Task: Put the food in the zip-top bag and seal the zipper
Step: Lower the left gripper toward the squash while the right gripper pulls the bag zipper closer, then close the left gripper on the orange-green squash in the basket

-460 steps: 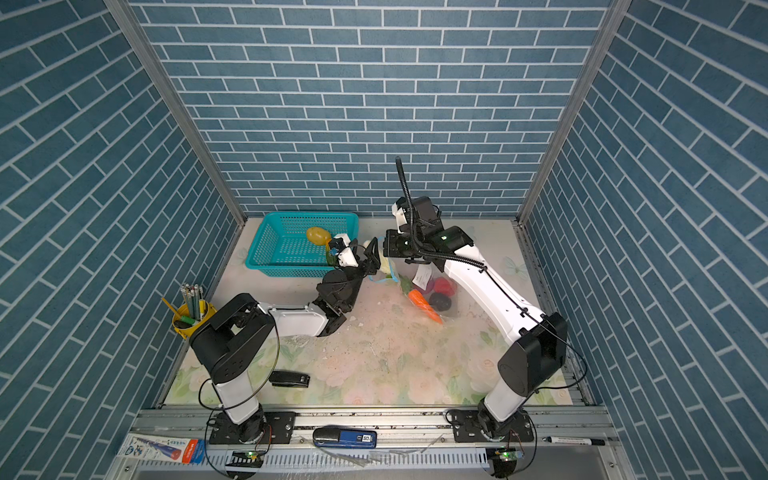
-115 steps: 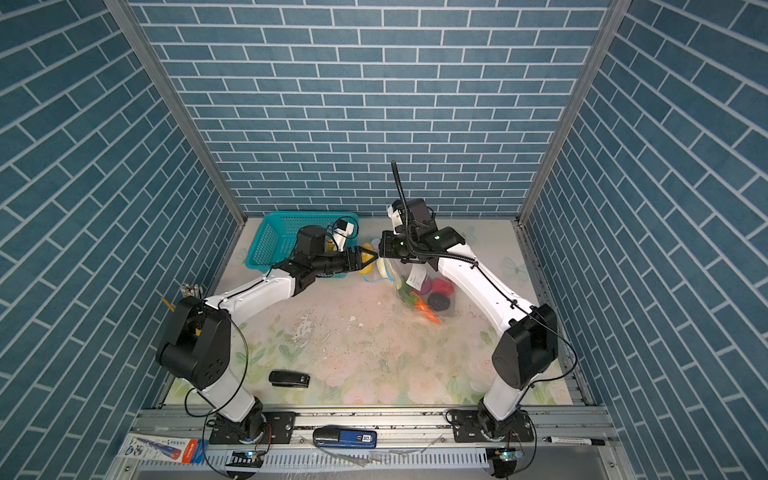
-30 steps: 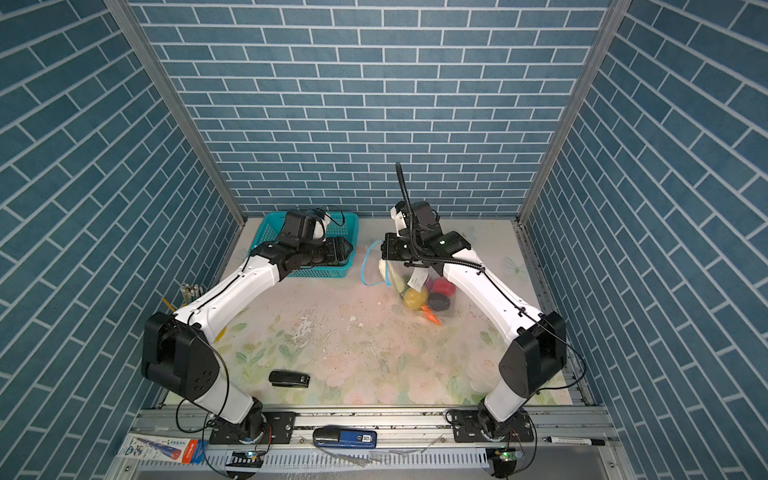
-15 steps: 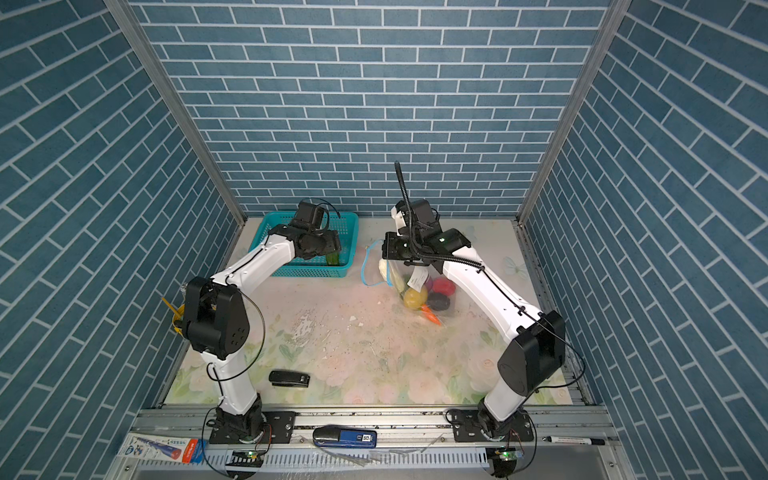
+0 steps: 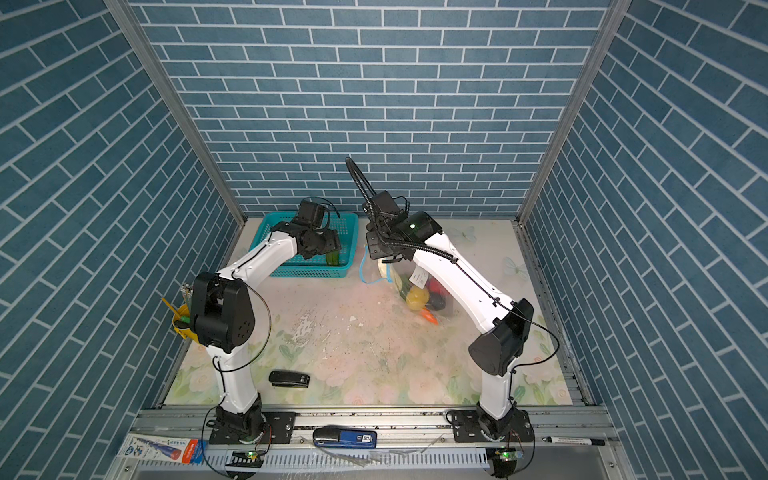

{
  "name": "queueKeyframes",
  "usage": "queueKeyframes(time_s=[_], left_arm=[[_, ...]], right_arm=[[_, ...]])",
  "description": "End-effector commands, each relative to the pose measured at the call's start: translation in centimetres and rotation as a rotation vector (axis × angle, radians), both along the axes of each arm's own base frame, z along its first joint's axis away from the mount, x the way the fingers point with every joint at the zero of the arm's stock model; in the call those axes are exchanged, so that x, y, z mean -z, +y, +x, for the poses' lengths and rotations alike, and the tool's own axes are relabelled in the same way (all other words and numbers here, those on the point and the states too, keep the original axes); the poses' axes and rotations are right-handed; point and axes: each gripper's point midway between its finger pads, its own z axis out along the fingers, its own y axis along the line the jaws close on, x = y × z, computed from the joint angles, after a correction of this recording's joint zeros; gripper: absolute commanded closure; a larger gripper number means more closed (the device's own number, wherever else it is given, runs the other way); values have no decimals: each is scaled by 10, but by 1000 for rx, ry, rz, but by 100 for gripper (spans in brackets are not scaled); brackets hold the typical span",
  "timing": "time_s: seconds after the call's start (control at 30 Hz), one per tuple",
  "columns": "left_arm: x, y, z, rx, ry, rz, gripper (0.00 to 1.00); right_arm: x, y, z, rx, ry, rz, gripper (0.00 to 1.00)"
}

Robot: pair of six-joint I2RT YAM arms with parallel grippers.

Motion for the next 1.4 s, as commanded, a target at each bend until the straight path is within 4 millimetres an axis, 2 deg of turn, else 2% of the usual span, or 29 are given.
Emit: queueKeyframes(time_s=[0.0, 0.27, 0.47, 0.7, 1.13, 1.37], left_arm=[[13, 3, 2, -17, 38, 9, 20], [23, 3, 7, -35, 59, 6, 20], [33, 10, 18, -75, 86, 53, 20], [41, 12, 39, -102, 81, 75, 22], [85, 8, 65, -102, 127, 102, 23], [97, 7, 71, -90, 142, 112, 30]], right_arm=[[-10, -18, 3, 17, -83, -169, 100], [-16, -18, 3, 14, -152, -291, 100], [-12, -9, 0, -16, -130, -266, 100], [-10, -3, -1, -38, -117, -241, 100], [-2, 13, -8, -99, -82, -169, 100], [2, 16, -9, -115, -63, -156, 100]])
